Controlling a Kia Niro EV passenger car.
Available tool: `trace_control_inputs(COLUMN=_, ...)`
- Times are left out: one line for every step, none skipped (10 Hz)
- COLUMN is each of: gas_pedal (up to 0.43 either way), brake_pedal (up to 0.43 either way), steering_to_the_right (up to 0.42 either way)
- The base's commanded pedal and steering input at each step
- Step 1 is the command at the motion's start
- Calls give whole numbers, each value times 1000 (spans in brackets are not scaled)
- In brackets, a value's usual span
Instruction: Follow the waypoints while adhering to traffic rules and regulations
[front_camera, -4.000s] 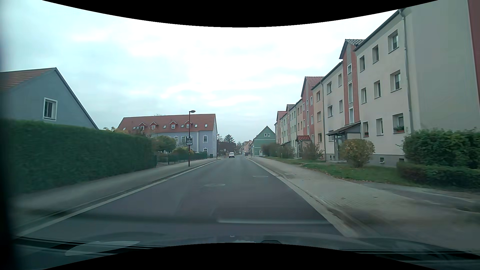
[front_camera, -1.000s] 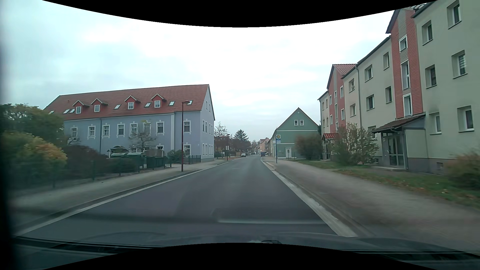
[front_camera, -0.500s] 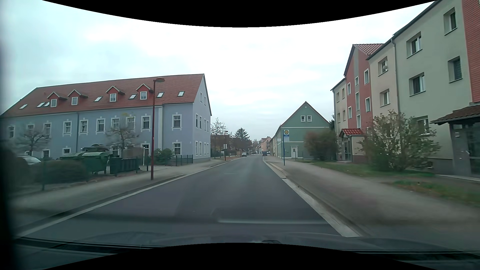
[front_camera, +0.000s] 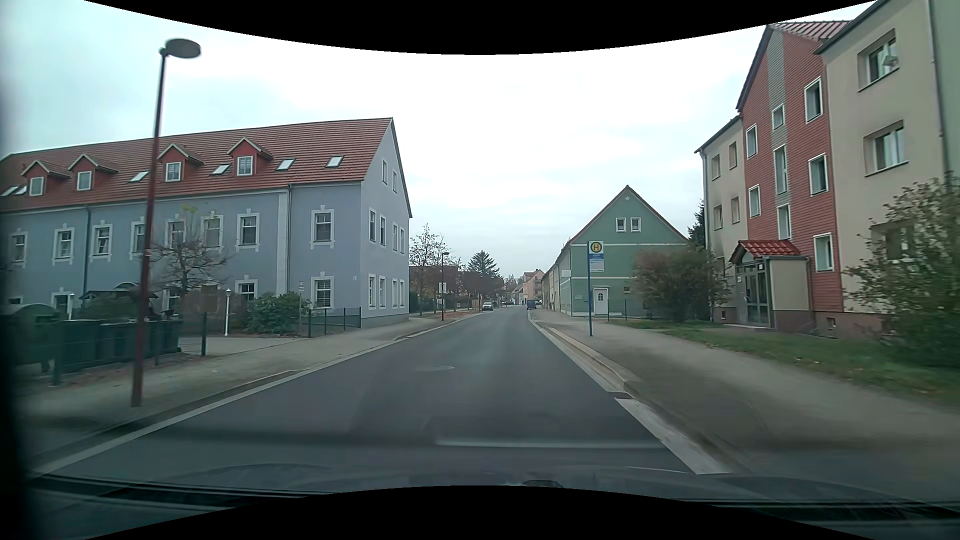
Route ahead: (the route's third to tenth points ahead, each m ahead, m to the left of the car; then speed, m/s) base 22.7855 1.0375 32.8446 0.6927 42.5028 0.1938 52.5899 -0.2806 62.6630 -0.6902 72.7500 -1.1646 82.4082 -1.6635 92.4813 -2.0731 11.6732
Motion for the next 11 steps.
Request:
trace_control_inputs(gas_pedal=177, brake_pedal=0, steering_to_the_right=2)
trace_control_inputs(gas_pedal=177, brake_pedal=0, steering_to_the_right=3)
trace_control_inputs(gas_pedal=177, brake_pedal=0, steering_to_the_right=3)
trace_control_inputs(gas_pedal=177, brake_pedal=0, steering_to_the_right=3)
trace_control_inputs(gas_pedal=177, brake_pedal=0, steering_to_the_right=3)
trace_control_inputs(gas_pedal=177, brake_pedal=0, steering_to_the_right=3)
trace_control_inputs(gas_pedal=177, brake_pedal=0, steering_to_the_right=3)
trace_control_inputs(gas_pedal=177, brake_pedal=0, steering_to_the_right=3)
trace_control_inputs(gas_pedal=177, brake_pedal=0, steering_to_the_right=3)
trace_control_inputs(gas_pedal=177, brake_pedal=0, steering_to_the_right=3)
trace_control_inputs(gas_pedal=177, brake_pedal=0, steering_to_the_right=3)
